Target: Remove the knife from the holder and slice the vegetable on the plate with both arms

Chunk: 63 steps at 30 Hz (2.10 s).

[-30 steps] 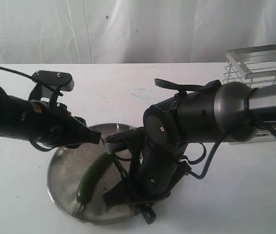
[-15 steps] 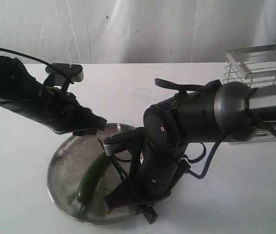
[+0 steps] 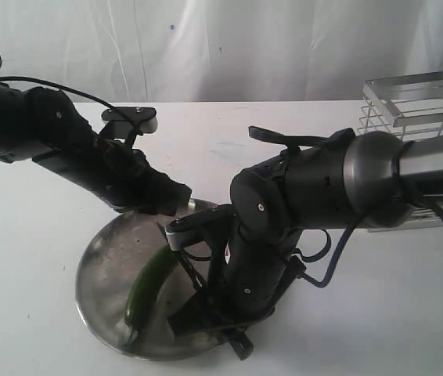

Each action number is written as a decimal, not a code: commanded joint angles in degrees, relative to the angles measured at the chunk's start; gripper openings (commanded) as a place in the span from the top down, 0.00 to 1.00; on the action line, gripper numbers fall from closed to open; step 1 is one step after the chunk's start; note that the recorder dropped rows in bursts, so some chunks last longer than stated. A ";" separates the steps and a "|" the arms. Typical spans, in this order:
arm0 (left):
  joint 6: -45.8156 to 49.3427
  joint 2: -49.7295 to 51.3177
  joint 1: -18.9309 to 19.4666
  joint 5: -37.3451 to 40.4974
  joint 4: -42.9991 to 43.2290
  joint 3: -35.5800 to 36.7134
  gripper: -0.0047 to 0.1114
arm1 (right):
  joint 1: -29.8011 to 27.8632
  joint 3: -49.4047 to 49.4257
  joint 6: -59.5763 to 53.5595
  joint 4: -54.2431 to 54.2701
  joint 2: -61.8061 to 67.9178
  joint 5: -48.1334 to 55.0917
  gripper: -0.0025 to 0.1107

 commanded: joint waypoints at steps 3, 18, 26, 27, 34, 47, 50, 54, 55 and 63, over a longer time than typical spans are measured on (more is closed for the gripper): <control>1.32 2.98 0.11 2.13 -0.96 -0.32 0.59 | -0.02 -0.23 -1.19 -0.28 -0.05 0.79 0.98; 3.15 -0.03 0.11 2.11 2.11 -0.32 0.59 | -0.02 -0.23 -1.16 -0.90 -0.05 0.79 0.98; 3.13 1.71 0.27 3.74 4.62 -0.32 0.59 | -0.02 -0.23 -1.16 -0.92 -0.05 1.12 0.98; 3.13 1.71 0.27 3.32 4.47 -0.32 0.59 | -0.02 -0.23 -1.16 -0.92 -0.05 1.12 0.98; 3.13 2.10 0.27 1.94 4.47 -0.32 0.59 | -0.02 -0.23 -1.16 -0.92 -0.05 0.60 0.98; 2.99 7.43 0.16 4.30 6.98 -0.86 0.59 | -0.02 -0.23 -1.16 -1.16 -0.05 2.42 0.98; 2.99 5.18 0.16 4.66 7.43 -2.21 0.59 | -0.02 -0.23 -1.16 -1.28 -0.05 2.82 0.98; 2.99 2.05 0.16 5.36 7.56 -3.65 0.59 | -0.02 -0.23 -1.16 -1.40 -0.05 2.82 0.98; 2.99 1.36 0.16 5.36 7.56 -3.65 0.59 | -0.02 -0.23 -1.16 -1.39 -0.05 3.00 0.98; 3.10 2.12 0.16 6.97 7.82 -3.65 0.59 | -0.02 -0.23 -1.16 -1.50 -0.05 4.51 0.98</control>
